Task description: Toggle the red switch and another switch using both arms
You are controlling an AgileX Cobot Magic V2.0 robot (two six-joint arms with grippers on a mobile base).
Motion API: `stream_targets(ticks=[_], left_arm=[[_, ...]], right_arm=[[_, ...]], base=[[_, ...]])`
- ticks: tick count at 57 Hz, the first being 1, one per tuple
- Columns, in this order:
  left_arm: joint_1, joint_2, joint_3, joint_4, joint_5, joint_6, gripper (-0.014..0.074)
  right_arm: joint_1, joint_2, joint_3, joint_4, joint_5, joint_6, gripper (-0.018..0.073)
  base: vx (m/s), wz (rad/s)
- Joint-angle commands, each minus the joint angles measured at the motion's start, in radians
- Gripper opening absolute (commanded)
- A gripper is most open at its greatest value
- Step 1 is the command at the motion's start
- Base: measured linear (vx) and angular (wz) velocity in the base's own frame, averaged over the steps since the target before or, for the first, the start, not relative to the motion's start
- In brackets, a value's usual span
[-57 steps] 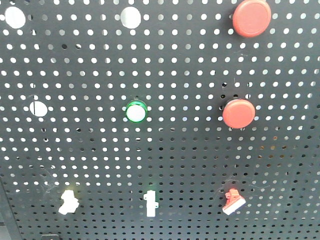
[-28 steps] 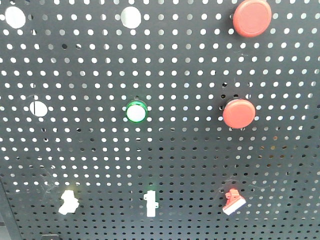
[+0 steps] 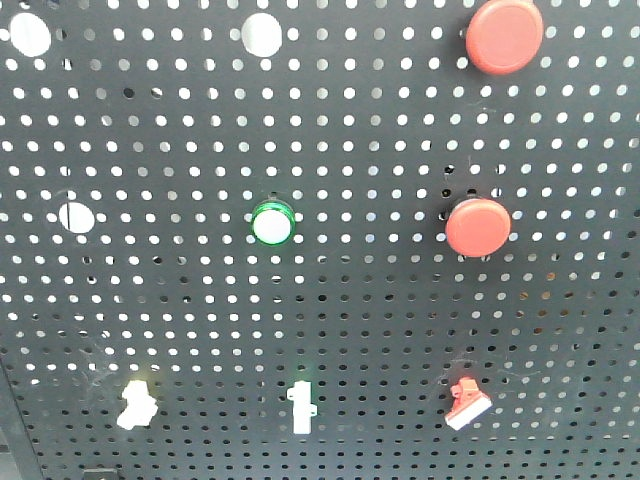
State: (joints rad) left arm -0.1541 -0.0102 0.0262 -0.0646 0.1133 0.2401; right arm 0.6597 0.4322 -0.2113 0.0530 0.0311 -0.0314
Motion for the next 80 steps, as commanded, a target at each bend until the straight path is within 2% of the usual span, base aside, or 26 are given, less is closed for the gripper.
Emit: stream_targets(ticks=[1, 27, 32, 37, 44, 51, 57, 61, 67, 80], left_arm=[[0.002, -0.018, 0.019, -0.001, -0.063, -0.009, 0.0003], [0.002, -0.018, 0.019, -0.001, -0.055, -0.009, 0.0003], [0.002, -0.018, 0.019, -0.001, -0.055, -0.009, 0.0003], [0.002, -0.018, 0.019, -0.001, -0.055, -0.009, 0.0003], [0.002, -0.018, 0.019, -0.001, -0.055, -0.009, 0.0003], [0.002, -0.018, 0.019, -0.001, -0.055, -0.009, 0.0003], [0.002, -0.018, 0.019, -0.001, -0.055, -0.009, 0.0003], [0.002, -0.018, 0.019, -0.001, -0.055, -0.009, 0.0003], [0.002, -0.018, 0.019, -0.001, -0.055, -0.009, 0.0003], [0.002, -0.018, 0.019, -0.001, -0.055, -0.009, 0.0003]], right_arm=[[-0.004, 0.003, -0.031, -0.004, -0.087, -0.003, -0.0006], [-0.004, 0.003, -0.031, -0.004, -0.088, -0.004, -0.0006], [-0.016, 0.003, -0.028, -0.013, -0.092, -0.055, -0.0006], [-0.121, 0.003, -0.007, -0.007, -0.126, -0.108, -0.0006], [-0.337, -0.021, 0.079, -0.007, -0.211, -0.103, -0.0006], [-0.534, -0.140, 0.160, -0.007, -0.273, -0.103, -0.0006], [-0.666, -0.286, 0.218, -0.007, -0.273, -0.095, -0.0006], [-0.722, -0.368, 0.250, -0.007, -0.272, -0.080, -0.0006], [-0.783, -0.452, 0.248, -0.014, -0.171, -0.079, -0.0006], [-0.783, -0.452, 0.248, -0.013, -0.170, -0.078, -0.0006]], base=[[0.00, 0.00], [0.00, 0.00], [0.00, 0.00], [0.00, 0.00], [0.00, 0.00], [0.00, 0.00], [0.00, 0.00], [0.00, 0.00], [0.00, 0.00], [0.00, 0.00]])
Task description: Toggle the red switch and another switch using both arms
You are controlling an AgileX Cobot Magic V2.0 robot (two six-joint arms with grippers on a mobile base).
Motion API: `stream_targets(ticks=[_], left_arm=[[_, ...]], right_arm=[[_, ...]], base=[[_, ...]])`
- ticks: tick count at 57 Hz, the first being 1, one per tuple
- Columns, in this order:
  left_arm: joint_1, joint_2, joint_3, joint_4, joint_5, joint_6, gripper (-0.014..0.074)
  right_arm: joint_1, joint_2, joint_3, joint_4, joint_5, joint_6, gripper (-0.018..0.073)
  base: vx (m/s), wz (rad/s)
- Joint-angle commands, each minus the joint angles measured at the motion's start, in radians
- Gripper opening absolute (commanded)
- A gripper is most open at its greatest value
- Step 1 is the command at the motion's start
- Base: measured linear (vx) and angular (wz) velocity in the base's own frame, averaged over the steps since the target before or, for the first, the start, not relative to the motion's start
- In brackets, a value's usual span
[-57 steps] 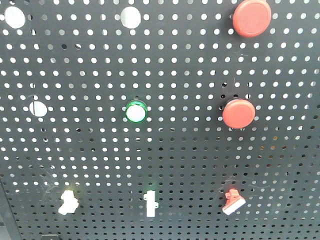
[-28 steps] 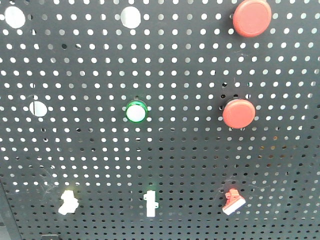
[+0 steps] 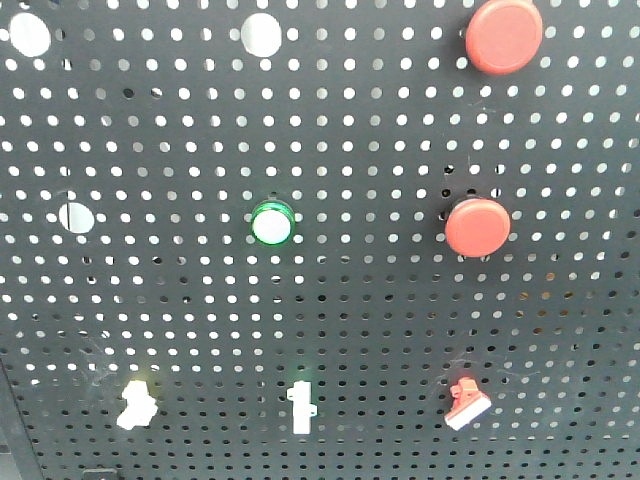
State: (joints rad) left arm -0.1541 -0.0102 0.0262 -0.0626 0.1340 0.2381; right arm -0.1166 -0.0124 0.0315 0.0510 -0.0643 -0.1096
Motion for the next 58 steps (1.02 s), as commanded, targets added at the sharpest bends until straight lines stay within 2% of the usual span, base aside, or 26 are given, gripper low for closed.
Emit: stream_targets(ticks=[1, 58], left_arm=[[0.002, -0.018, 0.019, -0.003, -0.075, -0.007, 0.0003], [0.002, -0.018, 0.019, -0.003, -0.075, -0.007, 0.0003]], right_arm=[[-0.006, -0.007, 0.005, -0.011, -0.075, 0.001, -0.0006], [-0.006, -0.011, 0.005, -0.010, -0.075, 0.000, -0.0006]], base=[[0.00, 0.00], [0.00, 0.00]])
